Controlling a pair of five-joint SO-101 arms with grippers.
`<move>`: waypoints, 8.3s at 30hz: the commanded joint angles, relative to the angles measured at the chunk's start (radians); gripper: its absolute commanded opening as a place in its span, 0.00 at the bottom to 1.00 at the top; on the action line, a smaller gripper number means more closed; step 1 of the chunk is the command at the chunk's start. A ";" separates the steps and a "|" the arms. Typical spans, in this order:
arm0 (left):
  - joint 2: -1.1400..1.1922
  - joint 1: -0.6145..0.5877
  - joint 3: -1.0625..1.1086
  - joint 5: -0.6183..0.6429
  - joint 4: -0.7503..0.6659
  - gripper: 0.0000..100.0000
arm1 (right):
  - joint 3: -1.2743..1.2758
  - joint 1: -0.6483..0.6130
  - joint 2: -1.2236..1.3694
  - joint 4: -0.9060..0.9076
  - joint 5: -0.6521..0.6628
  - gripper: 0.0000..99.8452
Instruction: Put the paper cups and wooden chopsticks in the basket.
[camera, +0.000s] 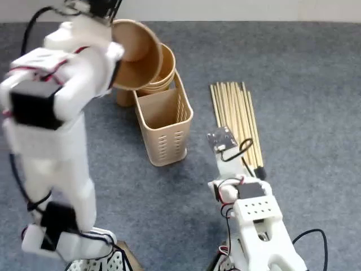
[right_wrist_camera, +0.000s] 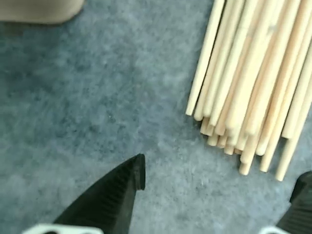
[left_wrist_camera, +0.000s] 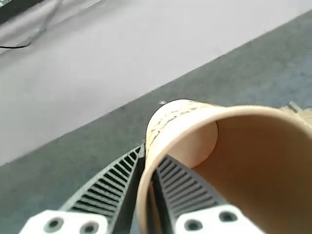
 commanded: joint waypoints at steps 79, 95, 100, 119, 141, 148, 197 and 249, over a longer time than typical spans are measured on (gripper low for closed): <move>0.214 -0.047 -0.581 0.325 0.163 0.00 | 0.196 0.013 -0.526 0.044 -0.048 0.44; 0.171 0.070 0.036 0.278 -0.064 0.04 | 0.196 0.013 -0.526 0.045 -0.048 0.44; 0.136 0.054 0.004 0.270 -0.097 0.25 | 0.196 0.013 -0.526 0.045 -0.048 0.44; 0.288 -0.130 0.196 0.322 -0.189 0.27 | 0.196 0.013 -0.529 0.070 -0.048 0.44; 0.033 -0.140 0.021 0.322 -0.204 0.26 | 0.196 0.013 -0.529 0.073 -0.048 0.44; -0.147 -0.142 0.035 0.324 0.172 0.26 | 0.186 0.030 -0.530 0.113 -0.052 0.44; -1.167 -0.251 2.063 0.210 -0.770 0.26 | -1.106 0.371 1.214 0.173 0.267 0.40; -1.167 -0.245 2.064 0.212 -0.770 0.26 | -0.734 -0.278 0.182 -0.493 -0.195 0.01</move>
